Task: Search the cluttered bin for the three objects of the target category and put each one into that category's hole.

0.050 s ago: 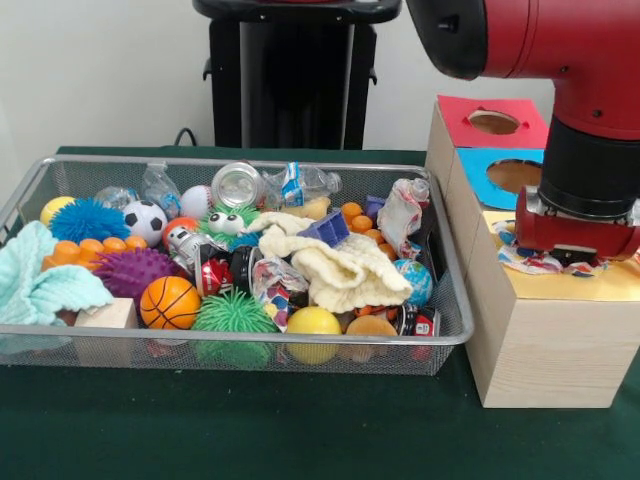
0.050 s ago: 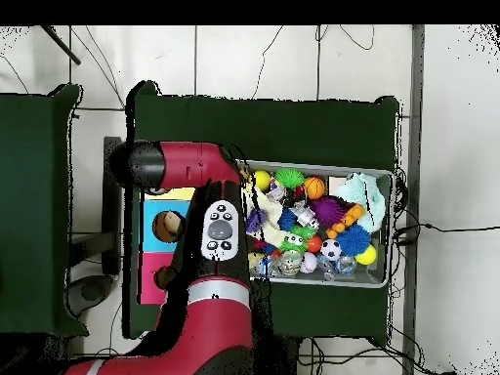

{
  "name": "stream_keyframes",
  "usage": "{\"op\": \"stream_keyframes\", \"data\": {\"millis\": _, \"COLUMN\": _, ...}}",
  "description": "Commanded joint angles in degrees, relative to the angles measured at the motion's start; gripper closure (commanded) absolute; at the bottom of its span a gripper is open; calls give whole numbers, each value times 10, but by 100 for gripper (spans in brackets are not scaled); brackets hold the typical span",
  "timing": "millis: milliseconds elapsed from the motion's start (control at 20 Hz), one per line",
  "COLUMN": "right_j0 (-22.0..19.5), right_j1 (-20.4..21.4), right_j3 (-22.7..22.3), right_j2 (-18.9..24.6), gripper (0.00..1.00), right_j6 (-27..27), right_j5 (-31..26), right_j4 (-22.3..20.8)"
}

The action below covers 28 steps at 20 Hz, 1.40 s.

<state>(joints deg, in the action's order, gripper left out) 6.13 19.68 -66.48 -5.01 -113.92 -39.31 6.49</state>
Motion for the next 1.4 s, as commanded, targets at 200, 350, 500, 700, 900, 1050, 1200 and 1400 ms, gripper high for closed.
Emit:
{"op": "stream_keyframes", "data": {"millis": 200, "right_j0": 4, "right_j1": 39, "right_j3": 15, "right_j2": -19, "gripper": 100, "right_j6": -102, "right_j5": -82, "right_j4": 11}}
{"op": "stream_keyframes", "data": {"millis": 350, "right_j0": -3, "right_j1": 28, "right_j3": 31, "right_j2": -13, "gripper": 100, "right_j6": -97, "right_j5": -95, "right_j4": 16}}
{"op": "stream_keyframes", "data": {"millis": 500, "right_j0": -5, "right_j1": 29, "right_j3": 31, "right_j2": -10, "gripper": 100, "right_j6": -96, "right_j5": -95, "right_j4": 18}}
{"op": "stream_keyframes", "data": {"millis": 700, "right_j0": -5, "right_j1": 35, "right_j3": 25, "right_j2": -6, "gripper": 100, "right_j6": -95, "right_j5": -94, "right_j4": 21}}
{"op": "stream_keyframes", "data": {"millis": 900, "right_j0": -3, "right_j1": 57, "right_j3": 8, "right_j2": 1, "gripper": 100, "right_j6": -97, "right_j5": -103, "right_j4": 30}}
{"op": "stream_keyframes", "data": {"millis": 1050, "right_j0": -5, "right_j1": 71, "right_j3": -1, "right_j2": 10, "gripper": 100, "right_j6": -95, "right_j5": -109, "right_j4": 37}}
{"op": "stream_keyframes", "data": {"millis": 1200, "right_j0": -6, "right_j1": 81, "right_j3": -7, "right_j2": 13, "gripper": 100, "right_j6": -92, "right_j5": -112, "right_j4": 40}}
{"op": "stream_keyframes", "data": {"millis": 1400, "right_j0": -5, "right_j1": 99, "right_j3": -23, "right_j2": 13, "gripper": 100, "right_j6": -87, "right_j5": -120, "right_j4": 40}}
